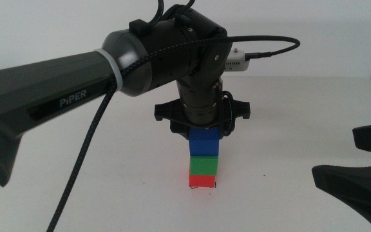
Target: Stack red cubes first, then green, then blue cubes in a specific spot.
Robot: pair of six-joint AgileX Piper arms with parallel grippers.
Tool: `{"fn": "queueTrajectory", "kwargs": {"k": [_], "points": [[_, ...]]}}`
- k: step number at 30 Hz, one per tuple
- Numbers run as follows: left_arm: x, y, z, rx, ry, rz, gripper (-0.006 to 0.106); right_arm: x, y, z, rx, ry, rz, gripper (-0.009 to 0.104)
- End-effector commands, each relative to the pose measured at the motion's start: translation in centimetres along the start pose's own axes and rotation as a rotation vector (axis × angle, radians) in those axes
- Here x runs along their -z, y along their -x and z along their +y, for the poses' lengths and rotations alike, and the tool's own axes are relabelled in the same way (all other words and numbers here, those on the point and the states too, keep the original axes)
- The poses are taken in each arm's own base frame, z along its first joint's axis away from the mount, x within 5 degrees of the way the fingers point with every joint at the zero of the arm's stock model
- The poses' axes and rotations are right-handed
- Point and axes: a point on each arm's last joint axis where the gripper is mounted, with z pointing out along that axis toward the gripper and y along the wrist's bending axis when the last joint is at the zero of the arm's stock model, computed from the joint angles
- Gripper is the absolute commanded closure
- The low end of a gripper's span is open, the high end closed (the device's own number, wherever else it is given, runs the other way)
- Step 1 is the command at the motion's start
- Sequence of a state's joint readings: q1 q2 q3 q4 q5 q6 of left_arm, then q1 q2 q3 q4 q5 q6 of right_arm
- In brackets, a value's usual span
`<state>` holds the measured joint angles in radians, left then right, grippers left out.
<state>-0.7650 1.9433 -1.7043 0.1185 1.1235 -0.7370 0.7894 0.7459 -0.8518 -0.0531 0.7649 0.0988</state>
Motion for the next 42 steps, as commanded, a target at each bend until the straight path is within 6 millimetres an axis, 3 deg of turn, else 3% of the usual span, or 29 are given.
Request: {"fn": "queueTrajectory", "kwargs": {"k": [1, 10, 13, 16, 19, 23, 27, 34, 37, 42], "points": [[0.4, 0.1, -0.2, 0.000, -0.017, -0.013, 0.041, 0.0, 0.0, -0.1, 0.002, -0.005, -0.010, 0.002], [0.4, 0.1, -0.2, -0.002, -0.017, -0.013, 0.018, 0.0, 0.0, -0.1, 0.002, -0.005, -0.010, 0.002], [1.5, 0.0, -0.1, -0.006, -0.037, -0.020, 0.012, 0.0, 0.0, -0.1, 0.002, -0.005, -0.010, 0.002], [4.6, -0.1, 0.5, -0.068, -0.077, -0.069, 0.009, 0.0, 0.0, -0.1, 0.002, -0.005, -0.010, 0.002], [9.6, -0.7, 1.8, -0.081, -0.116, -0.148, 0.009, 0.0, 0.0, -0.1, 0.002, -0.005, -0.010, 0.002], [16.2, -1.9, 5.0, -0.234, -0.059, -0.307, 0.010, 0.0, 0.0, -0.1, 0.002, -0.005, -0.010, 0.002], [21.2, -3.5, 8.9, -0.293, 0.001, -0.470, 0.010, 0.0, 0.1, -0.1, 0.002, -0.005, -0.015, 0.002], [24.8, -6.8, 16.4, -0.338, 0.089, -0.547, 0.010, 0.0, 0.1, -0.1, 0.002, -0.004, -0.021, 0.002], [26.0, -9.0, 19.1, -0.345, 0.041, -0.646, 0.010, 0.0, 0.2, -0.1, 0.002, -0.004, -0.025, 0.002], [27.1, -12.3, 22.7, -0.217, 0.124, -0.762, 0.010, 0.0, 0.2, -0.1, 0.002, -0.004, -0.025, 0.002]]}}
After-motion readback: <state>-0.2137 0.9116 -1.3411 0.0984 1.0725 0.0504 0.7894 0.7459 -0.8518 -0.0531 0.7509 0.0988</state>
